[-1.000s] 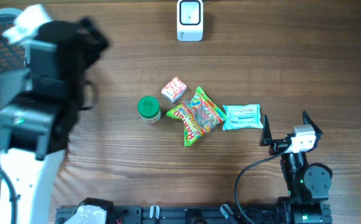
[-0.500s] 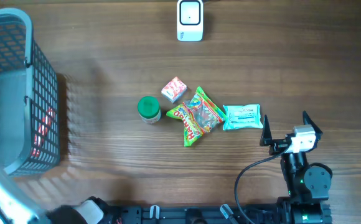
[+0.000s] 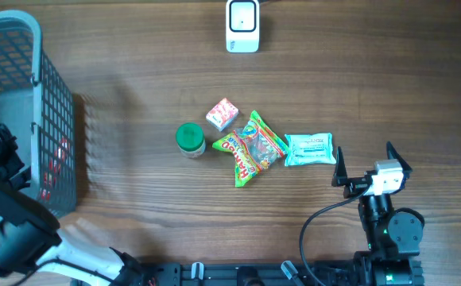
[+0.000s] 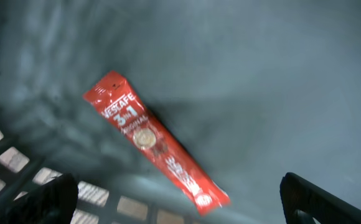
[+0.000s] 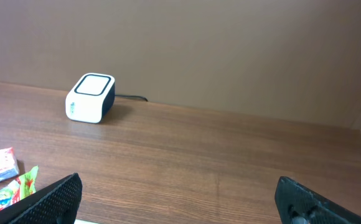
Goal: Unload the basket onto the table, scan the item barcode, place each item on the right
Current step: 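Reach the left gripper into the basket and grasp the red Nescafe stick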
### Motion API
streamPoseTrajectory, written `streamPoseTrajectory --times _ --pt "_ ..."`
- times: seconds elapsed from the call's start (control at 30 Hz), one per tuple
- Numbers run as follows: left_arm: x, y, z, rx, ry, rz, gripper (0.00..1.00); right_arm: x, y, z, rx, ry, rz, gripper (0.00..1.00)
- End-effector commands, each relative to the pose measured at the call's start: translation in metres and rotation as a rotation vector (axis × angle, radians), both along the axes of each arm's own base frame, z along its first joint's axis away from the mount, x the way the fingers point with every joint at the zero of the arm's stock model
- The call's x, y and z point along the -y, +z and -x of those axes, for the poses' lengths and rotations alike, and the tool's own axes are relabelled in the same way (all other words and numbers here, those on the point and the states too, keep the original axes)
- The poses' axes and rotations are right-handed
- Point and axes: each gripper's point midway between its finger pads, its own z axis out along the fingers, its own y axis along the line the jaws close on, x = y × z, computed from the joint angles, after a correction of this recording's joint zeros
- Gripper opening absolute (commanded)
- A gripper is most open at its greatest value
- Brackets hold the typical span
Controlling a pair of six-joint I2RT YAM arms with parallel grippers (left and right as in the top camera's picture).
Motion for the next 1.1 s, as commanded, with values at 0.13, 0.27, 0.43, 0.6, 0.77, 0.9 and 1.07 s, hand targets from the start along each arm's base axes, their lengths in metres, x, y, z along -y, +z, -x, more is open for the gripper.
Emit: streamPoseTrajectory --times 0.13,0.27,0.43,0.6,0.77,0.9,1.07 --pt "0.009 -0.035 -0.003 -0.072 -0.007 0.055 1.0 0.0 0.002 0.0 0.008 -0.002 -0.012 1.0" --pt "0.013 -0.047 -0.001 -0.109 -0.039 0.017 1.0 0.0 0.002 0.0 0.008 -0.002 -0.012 1.0" --pt "0.027 -0.069 -0.006 -0.12 -0.091 -0.005 1.0 0.0 0.002 0.0 0.008 -0.002 -0.012 1.0" --pt "0.04 -0.087 -0.007 -0.12 -0.126 -0.013 0.92 0.0 0.002 0.0 0.008 -0.002 -0.012 1.0" --pt "0.03 -0.087 0.008 -0.196 -0.138 -0.072 0.09 0.0 0.002 0.0 0.007 -0.002 -0.012 1.0" --pt "0.021 -0.083 0.015 -0.218 -0.123 -0.103 0.04 0.0 0.002 0.0 0.008 -0.002 -0.012 1.0" --pt "0.01 -0.048 -0.002 -0.07 -0.14 -0.105 0.04 0.0 0.002 0.0 0.008 -0.002 -0.012 1.0"
